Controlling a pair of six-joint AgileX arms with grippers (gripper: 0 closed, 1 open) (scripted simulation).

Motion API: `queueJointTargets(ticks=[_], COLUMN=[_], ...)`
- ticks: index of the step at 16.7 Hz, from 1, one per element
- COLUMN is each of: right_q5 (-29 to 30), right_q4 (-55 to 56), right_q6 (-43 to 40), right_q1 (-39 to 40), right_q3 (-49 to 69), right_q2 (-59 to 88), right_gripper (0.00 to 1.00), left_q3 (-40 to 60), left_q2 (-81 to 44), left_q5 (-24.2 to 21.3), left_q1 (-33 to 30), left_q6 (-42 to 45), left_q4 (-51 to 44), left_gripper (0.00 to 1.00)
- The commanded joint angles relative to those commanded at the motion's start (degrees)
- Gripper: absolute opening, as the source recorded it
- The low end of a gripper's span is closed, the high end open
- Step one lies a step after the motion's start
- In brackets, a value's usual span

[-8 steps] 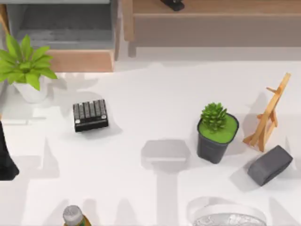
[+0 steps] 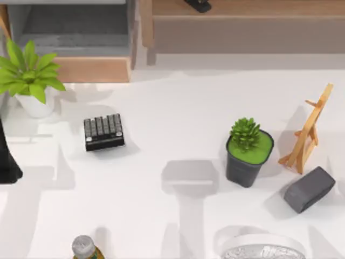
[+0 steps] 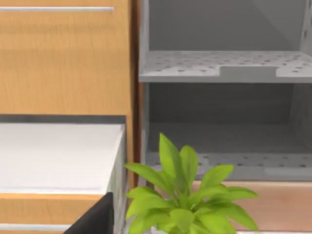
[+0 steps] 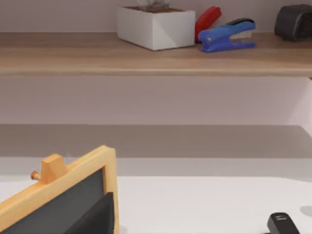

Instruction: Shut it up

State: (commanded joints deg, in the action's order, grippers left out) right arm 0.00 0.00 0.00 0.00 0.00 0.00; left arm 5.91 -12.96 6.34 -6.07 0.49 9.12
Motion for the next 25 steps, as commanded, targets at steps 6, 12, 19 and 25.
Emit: queueJointTargets(ticks=[6,12,19,25], right_q5=[0.0,0.0,0.0,0.0], right_q4=[0.0,0.0,0.0,0.0], right_q6=[0.0,0.0,0.0,0.0], right_q1=[0.0,0.0,0.0,0.0], right_q3=[0.0,0.0,0.0,0.0], right_q2=[0.0,0.0,0.0,0.0], right_gripper=[1.0,1.0,1.0,1.0], left_q3=[10.5,19.7,22.3,22.0], left_q2=[-27.3,-51.9,-58.6,-59.6], left_q5=[11.1,20.7,23.6,19.8], left_q1=[-11.7,-21.7,-24.5,-18.7], left_q6=[0.1,0.4,0.5,5.8], left_q4=[16.4,30.7,34.8,38.0], left_gripper=[1.0,1.0,1.0,1.0])
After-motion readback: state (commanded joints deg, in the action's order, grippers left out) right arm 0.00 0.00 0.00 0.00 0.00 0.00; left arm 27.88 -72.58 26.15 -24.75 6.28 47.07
